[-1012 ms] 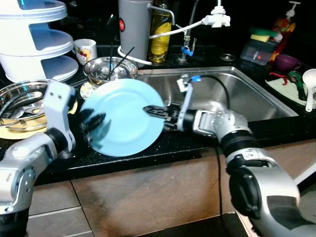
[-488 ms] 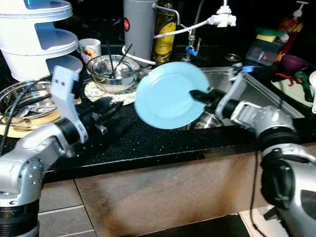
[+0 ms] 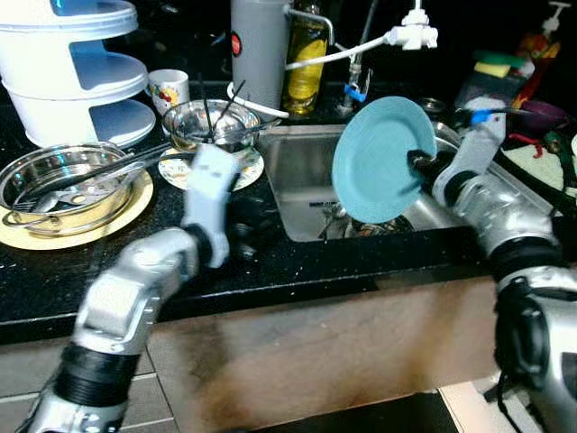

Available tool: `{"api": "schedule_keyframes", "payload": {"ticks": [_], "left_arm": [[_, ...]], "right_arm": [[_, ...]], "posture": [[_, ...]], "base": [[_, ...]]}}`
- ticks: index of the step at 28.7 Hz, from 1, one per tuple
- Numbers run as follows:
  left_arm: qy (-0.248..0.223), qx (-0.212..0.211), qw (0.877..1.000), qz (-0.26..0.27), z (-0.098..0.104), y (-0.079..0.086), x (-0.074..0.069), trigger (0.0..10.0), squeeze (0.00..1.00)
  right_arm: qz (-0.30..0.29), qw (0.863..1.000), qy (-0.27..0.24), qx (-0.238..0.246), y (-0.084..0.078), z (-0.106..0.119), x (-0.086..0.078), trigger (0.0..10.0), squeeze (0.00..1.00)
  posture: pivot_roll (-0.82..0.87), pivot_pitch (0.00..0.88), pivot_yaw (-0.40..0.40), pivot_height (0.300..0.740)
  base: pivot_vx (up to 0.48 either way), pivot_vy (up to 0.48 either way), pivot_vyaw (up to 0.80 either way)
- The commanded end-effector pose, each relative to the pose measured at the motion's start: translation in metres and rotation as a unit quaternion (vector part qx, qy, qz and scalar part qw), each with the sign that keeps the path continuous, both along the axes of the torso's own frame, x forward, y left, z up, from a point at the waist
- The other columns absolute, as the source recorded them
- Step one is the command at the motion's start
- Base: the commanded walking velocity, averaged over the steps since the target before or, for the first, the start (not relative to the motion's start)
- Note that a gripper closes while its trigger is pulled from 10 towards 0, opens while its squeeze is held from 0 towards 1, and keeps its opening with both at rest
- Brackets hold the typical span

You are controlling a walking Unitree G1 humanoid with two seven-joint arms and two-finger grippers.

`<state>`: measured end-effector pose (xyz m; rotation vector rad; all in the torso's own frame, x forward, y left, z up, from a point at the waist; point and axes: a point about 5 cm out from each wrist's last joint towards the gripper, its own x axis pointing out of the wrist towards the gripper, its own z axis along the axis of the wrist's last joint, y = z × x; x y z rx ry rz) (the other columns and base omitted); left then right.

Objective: Kitchen organization

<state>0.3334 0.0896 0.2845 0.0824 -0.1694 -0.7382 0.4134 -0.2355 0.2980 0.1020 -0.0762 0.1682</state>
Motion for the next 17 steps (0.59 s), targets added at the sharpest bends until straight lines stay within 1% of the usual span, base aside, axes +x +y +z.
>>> {"api": "schedule_keyframes", "payload": {"ticks": [1,3,4,5,6,7,8,9,10,11,12,13,15,17], "left_arm": [[-0.004,0.007,1.000,0.005,-0.002,-0.015,0.007,10.0,0.00],[-0.010,0.028,1.000,0.005,-0.004,-0.024,0.012,10.0,0.00],[-0.008,0.054,0.998,0.015,-0.007,-0.030,0.019,10.0,0.00],[-0.008,0.054,0.998,0.015,-0.007,-0.030,0.019,10.0,0.00],[-0.009,0.077,0.996,0.040,-0.008,-0.032,0.027,10.0,0.00],[-0.009,0.077,0.996,0.040,-0.008,-0.032,0.027,10.0,0.00],[-0.012,0.093,0.994,0.058,-0.008,-0.033,0.033,10.0,0.00],[-0.012,0.093,0.994,0.058,-0.008,-0.033,0.033,10.0,0.00],[-0.012,0.099,0.993,0.065,-0.006,-0.033,0.038,10.0,0.00],[-0.016,0.099,0.992,0.071,-0.001,-0.032,0.042,10.0,0.00],[-0.016,0.099,0.992,0.071,-0.001,-0.032,0.042,10.0,0.00],[-0.020,0.101,0.992,0.072,0.005,-0.032,0.046,10.0,0.00],[-0.023,0.103,0.992,0.072,0.007,-0.031,0.048,10.0,0.00],[-0.018,0.126,0.989,0.072,0.006,-0.031,0.051,10.0,0.00]], "right_arm": [[0.004,1.000,0.013,-0.011,0.008,-0.015,0.002,0.0,0.00],[0.009,1.000,0.021,-0.007,0.014,-0.023,0.003,0.0,0.00],[0.021,0.999,0.031,-0.014,0.021,-0.031,0.004,0.0,0.00],[0.021,0.999,0.031,-0.014,0.021,-0.031,0.004,0.0,0.00],[0.033,0.998,0.041,-0.027,0.028,-0.038,0.004,2.7,0.00],[0.033,0.998,0.041,-0.027,0.028,-0.038,0.004,2.7,0.00],[0.040,0.997,0.046,-0.038,0.033,-0.042,0.005,2.7,0.00],[0.040,0.997,0.046,-0.038,0.033,-0.042,0.005,2.7,0.00],[0.046,0.996,0.050,-0.053,0.037,-0.046,0.005,10.0,0.00],[0.049,0.995,0.055,-0.063,0.042,-0.049,0.006,10.0,0.00],[0.049,0.995,0.055,-0.063,0.042,-0.049,0.006,10.0,0.00],[0.052,0.994,0.061,-0.078,0.046,-0.053,0.006,10.0,0.00],[0.053,0.993,0.063,-0.080,0.047,-0.053,0.006,10.0,0.00],[0.061,0.992,0.081,-0.069,0.049,-0.058,0.006,10.0,0.00]], "posture": [[0.02,0.165,-0.053,0.740],[0.03,0.163,-0.051,0.740],[0.03,0.167,-0.047,0.740],[0.03,0.167,-0.047,0.740],[0.03,0.167,-0.047,0.740],[0.03,0.167,-0.047,0.740],[0.03,0.167,-0.047,0.740],[0.03,0.167,-0.047,0.740],[0.03,0.170,-0.044,0.740],[0.03,0.173,-0.044,0.740],[0.03,0.173,-0.044,0.740],[0.03,0.175,-0.040,0.740],[0.03,0.175,-0.040,0.740],[0.04,0.179,-0.041,0.740]], "base": [[0.000,0.000,0.00],[0.000,0.000,0.00],[0.000,0.000,0.00],[0.000,0.000,0.00],[0.000,0.000,0.00],[0.000,0.000,0.00],[0.000,0.000,0.00],[0.000,0.000,0.00],[0.000,0.000,0.00],[0.000,0.000,0.00],[0.000,0.000,0.00],[0.000,0.000,0.00],[0.000,0.000,0.00],[0.000,0.000,0.00]]}}
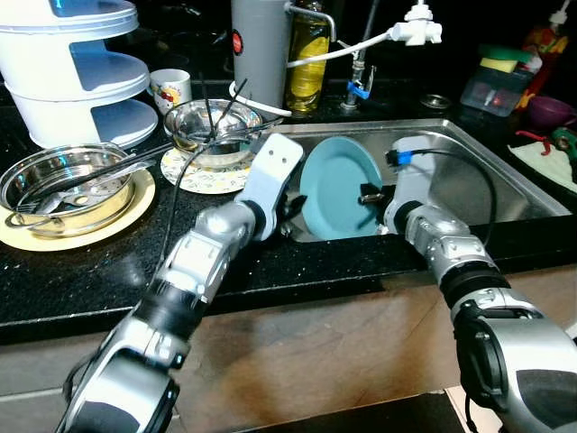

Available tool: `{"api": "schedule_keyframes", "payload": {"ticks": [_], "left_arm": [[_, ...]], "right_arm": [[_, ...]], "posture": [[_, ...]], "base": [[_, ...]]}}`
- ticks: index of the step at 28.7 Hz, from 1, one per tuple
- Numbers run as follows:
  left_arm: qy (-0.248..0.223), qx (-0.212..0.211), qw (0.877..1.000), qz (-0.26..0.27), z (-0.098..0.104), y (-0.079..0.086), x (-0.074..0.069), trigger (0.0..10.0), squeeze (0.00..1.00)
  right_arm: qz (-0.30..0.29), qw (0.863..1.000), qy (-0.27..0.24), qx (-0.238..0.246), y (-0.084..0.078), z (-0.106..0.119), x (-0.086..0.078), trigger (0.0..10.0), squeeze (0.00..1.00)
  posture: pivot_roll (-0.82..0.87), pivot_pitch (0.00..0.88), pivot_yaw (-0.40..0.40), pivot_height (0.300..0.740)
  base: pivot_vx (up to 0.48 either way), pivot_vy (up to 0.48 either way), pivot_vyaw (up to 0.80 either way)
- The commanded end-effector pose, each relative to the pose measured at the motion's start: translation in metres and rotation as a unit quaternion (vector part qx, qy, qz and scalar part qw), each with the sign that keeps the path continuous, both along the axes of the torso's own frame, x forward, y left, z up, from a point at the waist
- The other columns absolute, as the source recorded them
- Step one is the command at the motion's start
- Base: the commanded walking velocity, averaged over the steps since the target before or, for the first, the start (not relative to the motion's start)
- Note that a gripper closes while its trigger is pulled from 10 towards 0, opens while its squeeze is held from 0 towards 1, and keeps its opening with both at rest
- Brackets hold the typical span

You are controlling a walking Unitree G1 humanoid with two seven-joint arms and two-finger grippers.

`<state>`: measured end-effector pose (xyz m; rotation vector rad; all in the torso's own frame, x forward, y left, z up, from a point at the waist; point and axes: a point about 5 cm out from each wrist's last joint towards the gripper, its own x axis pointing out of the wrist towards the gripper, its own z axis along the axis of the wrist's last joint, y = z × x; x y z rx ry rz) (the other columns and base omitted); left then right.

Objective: Kitchen organization

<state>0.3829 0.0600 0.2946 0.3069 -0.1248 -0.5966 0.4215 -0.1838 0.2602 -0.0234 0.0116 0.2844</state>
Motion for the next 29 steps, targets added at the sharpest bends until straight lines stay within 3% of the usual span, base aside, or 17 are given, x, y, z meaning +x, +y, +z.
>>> {"api": "schedule_keyframes", "payload": {"ticks": [1,7,15,16,17,18,21,22,23,24,26,29], "left_arm": [[0.006,0.022,1.000,-0.005,-0.004,-0.001,0.002,10.0,0.00],[0.013,0.028,0.999,-0.020,-0.004,-0.008,0.006,10.0,0.00],[0.015,0.025,0.999,-0.033,-0.004,-0.012,0.007,10.0,0.00],[0.017,0.023,0.999,-0.037,-0.003,-0.012,0.007,10.0,0.00],[0.018,0.021,0.999,-0.040,-0.003,-0.012,0.007,10.0,0.00],[0.023,0.012,0.999,-0.042,-0.001,-0.011,0.008,10.0,0.00],[0.024,-0.004,0.999,-0.038,0.003,-0.007,0.009,10.0,0.00],[0.022,-0.014,0.999,-0.037,0.006,-0.005,0.009,10.0,0.00],[0.021,-0.021,0.999,-0.037,0.007,-0.004,0.009,10.0,0.00],[0.020,-0.031,0.999,-0.036,0.010,-0.003,0.009,10.0,0.00],[0.011,-0.052,0.998,-0.036,0.018,0.002,0.008,10.0,0.00],[-0.012,-0.127,0.991,-0.034,0.037,0.020,0.006,10.0,0.00]], "right_arm": [[0.001,0.999,0.046,-0.004,-0.003,-0.020,-0.002,10.0,0.00],[0.016,0.996,0.081,-0.038,0.002,-0.032,-0.003,10.0,0.00],[0.025,0.994,0.101,-0.035,0.005,-0.038,-0.004,10.0,0.00],[0.026,0.994,0.104,-0.036,0.006,-0.038,-0.004,10.0,0.67],[0.026,0.993,0.105,-0.038,0.006,-0.038,-0.004,10.0,0.67],[0.025,0.993,0.105,-0.041,0.006,-0.037,-0.004,10.0,1.00],[0.020,0.994,0.094,-0.052,0.008,-0.033,-0.003,10.0,1.00],[0.017,0.995,0.087,-0.056,0.008,-0.030,-0.002,10.0,0.52],[0.015,0.995,0.082,-0.058,0.008,-0.029,-0.002,10.0,0.52],[0.012,0.996,0.072,-0.056,0.008,-0.025,-0.001,10.0,0.00],[0.004,0.998,0.040,-0.038,0.008,-0.012,0.001,10.0,0.00],[-0.009,0.999,-0.043,0.024,0.008,0.023,0.003,10.0,0.00]], "posture": [[0.04,0.179,-0.041,0.740],[0.03,0.181,-0.046,0.740],[0.04,0.177,-0.051,0.740],[0.04,0.177,-0.051,0.740],[0.04,0.177,-0.051,0.740],[0.04,0.173,-0.056,0.740],[0.04,0.173,-0.056,0.740],[0.04,0.173,-0.061,0.740],[0.04,0.173,-0.061,0.740],[0.04,0.171,-0.063,0.740],[0.04,0.171,-0.063,0.740],[0.04,0.170,-0.068,0.740]], "base": [[0.000,0.000,0.00],[0.000,0.000,0.00],[0.000,0.000,0.00],[0.000,0.000,0.00],[0.000,0.000,0.00],[0.000,0.000,0.00],[0.000,0.000,0.00],[0.000,0.000,0.00],[0.000,0.000,0.00],[0.000,0.000,0.00],[0.000,0.000,0.00],[0.000,0.000,0.00]]}}
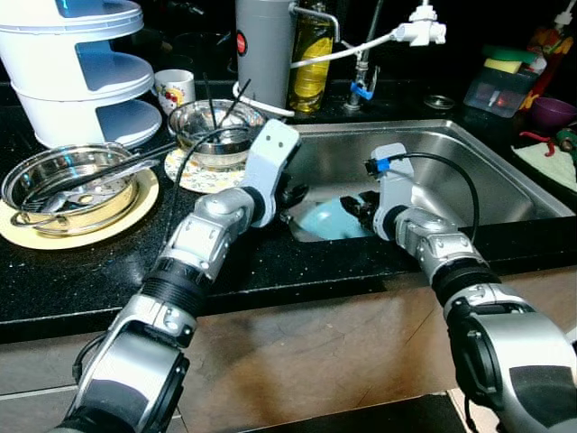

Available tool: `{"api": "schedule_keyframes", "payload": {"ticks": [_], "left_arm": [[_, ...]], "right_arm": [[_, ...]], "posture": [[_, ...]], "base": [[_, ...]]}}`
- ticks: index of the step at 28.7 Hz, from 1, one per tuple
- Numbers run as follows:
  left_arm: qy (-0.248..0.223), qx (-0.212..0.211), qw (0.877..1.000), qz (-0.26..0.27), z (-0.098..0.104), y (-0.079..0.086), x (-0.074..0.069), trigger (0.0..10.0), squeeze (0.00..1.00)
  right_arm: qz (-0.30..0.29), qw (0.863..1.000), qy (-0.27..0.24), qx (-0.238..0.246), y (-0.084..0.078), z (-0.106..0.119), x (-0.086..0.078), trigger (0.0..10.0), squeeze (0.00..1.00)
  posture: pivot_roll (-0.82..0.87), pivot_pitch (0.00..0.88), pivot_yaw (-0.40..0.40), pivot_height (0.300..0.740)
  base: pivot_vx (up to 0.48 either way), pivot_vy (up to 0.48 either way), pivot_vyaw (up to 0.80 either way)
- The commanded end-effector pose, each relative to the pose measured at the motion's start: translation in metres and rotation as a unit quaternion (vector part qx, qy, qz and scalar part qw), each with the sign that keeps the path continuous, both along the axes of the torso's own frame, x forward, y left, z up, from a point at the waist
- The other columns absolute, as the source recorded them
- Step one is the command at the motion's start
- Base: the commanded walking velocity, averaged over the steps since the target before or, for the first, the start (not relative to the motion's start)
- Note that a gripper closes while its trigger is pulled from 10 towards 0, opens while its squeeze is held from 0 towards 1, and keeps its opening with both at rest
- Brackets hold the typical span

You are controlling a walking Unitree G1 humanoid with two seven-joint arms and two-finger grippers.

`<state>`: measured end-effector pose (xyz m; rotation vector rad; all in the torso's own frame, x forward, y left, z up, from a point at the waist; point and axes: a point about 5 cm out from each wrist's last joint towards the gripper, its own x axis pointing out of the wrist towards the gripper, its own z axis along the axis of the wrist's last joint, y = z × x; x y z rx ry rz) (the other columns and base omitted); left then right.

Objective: Kitchen organization

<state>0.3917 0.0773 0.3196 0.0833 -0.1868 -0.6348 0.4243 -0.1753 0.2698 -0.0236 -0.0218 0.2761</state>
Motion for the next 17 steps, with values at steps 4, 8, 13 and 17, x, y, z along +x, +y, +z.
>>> {"api": "schedule_keyframes", "payload": {"ticks": [4,8,13,17], "left_arm": [[-0.027,-0.025,0.998,0.047,0.018,0.041,0.002,10.0,0.00],[-0.041,-0.038,0.998,0.034,0.026,0.052,-0.002,10.0,0.00],[-0.073,0.001,0.997,0.040,0.026,0.068,-0.010,10.0,0.00],[-0.158,-0.018,0.987,0.019,0.048,0.068,-0.028,10.0,0.00]], "right_arm": [[0.021,0.994,-0.059,0.093,0.005,0.031,0.000,10.0,0.00],[0.034,0.990,-0.067,0.123,0.008,0.035,-0.001,10.0,0.00],[0.051,0.984,-0.080,0.153,0.014,0.037,-0.002,10.0,0.00],[0.055,0.980,-0.094,0.165,0.014,0.037,-0.004,10.0,0.00]], "posture": [[0.04,0.171,-0.066,0.740],[0.05,0.171,-0.065,0.740],[0.04,0.171,-0.058,0.740],[0.03,0.162,-0.050,0.740]], "base": [[0.000,0.000,0.00],[0.000,0.000,0.00],[0.000,0.000,0.00],[0.000,0.000,0.00]]}}
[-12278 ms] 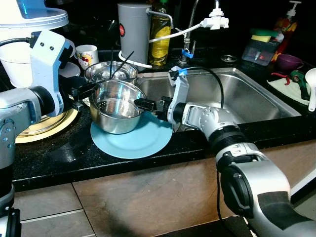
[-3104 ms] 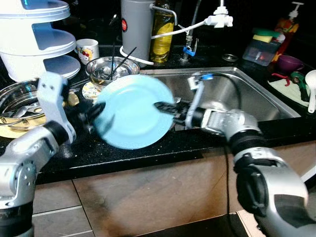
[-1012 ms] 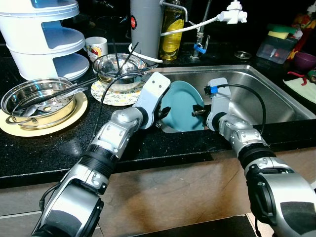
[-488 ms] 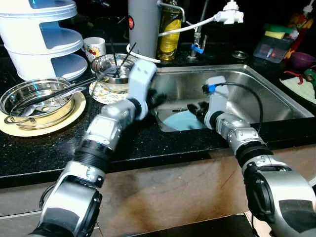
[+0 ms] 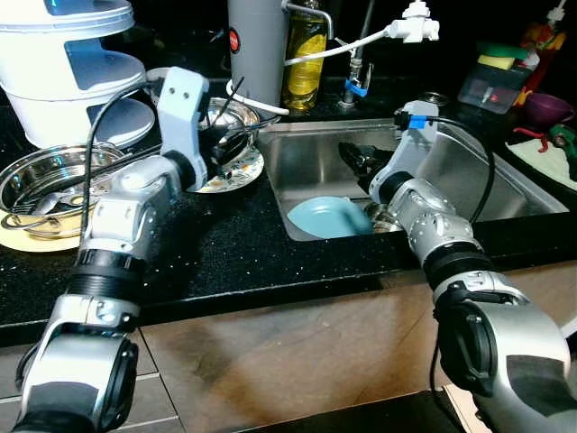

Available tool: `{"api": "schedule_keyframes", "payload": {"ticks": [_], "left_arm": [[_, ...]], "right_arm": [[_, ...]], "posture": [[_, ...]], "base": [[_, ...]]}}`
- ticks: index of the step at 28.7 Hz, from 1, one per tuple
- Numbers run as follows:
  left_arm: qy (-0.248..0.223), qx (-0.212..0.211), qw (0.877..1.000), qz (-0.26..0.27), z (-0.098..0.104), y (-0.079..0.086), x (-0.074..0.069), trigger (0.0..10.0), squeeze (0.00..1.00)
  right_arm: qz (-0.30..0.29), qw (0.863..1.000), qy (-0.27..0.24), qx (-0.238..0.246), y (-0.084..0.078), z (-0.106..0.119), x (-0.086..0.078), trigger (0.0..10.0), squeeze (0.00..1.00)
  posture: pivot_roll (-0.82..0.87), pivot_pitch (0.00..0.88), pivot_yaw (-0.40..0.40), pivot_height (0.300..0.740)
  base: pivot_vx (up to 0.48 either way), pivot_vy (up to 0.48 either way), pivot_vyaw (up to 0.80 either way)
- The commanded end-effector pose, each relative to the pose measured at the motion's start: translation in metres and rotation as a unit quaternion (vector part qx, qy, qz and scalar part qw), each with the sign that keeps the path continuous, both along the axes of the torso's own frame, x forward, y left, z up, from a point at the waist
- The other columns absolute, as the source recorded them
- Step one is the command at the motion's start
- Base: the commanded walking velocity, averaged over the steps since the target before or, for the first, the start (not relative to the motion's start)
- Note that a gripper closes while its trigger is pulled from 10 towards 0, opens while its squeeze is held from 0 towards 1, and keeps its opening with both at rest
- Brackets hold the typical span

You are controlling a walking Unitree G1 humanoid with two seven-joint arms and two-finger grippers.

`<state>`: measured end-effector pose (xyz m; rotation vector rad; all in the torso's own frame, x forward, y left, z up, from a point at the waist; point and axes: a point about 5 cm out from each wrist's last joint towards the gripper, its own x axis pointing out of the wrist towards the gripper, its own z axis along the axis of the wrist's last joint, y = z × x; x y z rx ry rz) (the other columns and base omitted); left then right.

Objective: Kitchen organization

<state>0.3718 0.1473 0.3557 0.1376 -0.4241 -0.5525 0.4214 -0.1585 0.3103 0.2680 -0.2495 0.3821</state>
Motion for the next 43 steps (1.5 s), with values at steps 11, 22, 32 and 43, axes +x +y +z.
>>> {"api": "schedule_keyframes", "payload": {"ticks": [11,22,32,43], "left_arm": [[-0.105,0.142,0.983,0.047,0.013,0.026,-0.060,10.0,0.00],[-0.069,0.230,0.944,0.225,-0.009,0.077,-0.076,10.0,0.00],[-0.026,0.060,0.983,0.170,-0.019,0.056,-0.070,10.0,0.00],[0.011,0.162,0.939,0.302,-0.032,0.083,-0.045,10.0,0.00]], "right_arm": [[0.039,0.999,-0.024,-0.003,0.005,-0.005,-0.014,10.0,0.00],[0.157,0.987,0.017,-0.007,0.037,-0.026,-0.038,10.0,0.00],[0.203,0.979,0.002,-0.010,0.056,-0.020,-0.051,10.0,0.00],[0.202,0.979,0.009,-0.015,0.059,-0.017,-0.052,10.0,0.00]], "posture": [[0.01,0.149,-0.040,0.740],[0.03,0.147,-0.057,0.740],[0.05,0.149,-0.067,0.740],[0.04,0.152,-0.069,0.740]], "base": [[0.000,0.000,0.00],[0.000,0.000,0.00],[0.000,0.000,0.00],[0.000,0.000,0.00]]}}
